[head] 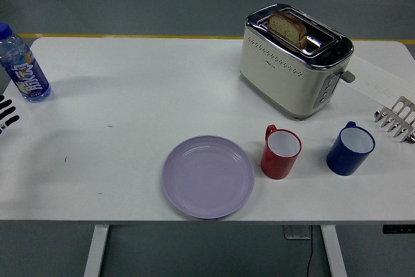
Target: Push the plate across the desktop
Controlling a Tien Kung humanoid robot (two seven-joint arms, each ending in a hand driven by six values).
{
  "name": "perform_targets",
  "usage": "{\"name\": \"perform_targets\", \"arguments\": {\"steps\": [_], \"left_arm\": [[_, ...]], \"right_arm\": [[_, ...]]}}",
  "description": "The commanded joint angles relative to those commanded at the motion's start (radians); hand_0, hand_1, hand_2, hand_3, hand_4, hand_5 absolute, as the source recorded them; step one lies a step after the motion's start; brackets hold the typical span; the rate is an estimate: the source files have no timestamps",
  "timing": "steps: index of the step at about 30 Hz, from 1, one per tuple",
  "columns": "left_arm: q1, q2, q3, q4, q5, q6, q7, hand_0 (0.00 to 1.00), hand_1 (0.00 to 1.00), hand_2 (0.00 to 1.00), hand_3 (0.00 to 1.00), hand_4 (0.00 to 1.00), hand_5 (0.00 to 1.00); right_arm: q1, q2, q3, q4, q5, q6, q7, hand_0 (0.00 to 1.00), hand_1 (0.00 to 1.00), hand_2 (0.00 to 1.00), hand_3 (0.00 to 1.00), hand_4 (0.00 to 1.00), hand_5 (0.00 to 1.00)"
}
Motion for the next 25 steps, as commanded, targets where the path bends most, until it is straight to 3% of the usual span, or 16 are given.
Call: {"name": "perform_targets", "arguments": {"steps": [25], "left_arm": [[-0.009, 0.004, 0.013, 0.017, 0.017, 0.005, 0.02, 0.666, 0.726, 0.704, 0.627, 0.591, 0.998]], "right_arm": [[-0.003, 0.002, -0.011, -0.001, 0.006, 0.001, -0.002, 0.589, 0.587, 0.729, 0.648, 0.44, 0.438]]}}
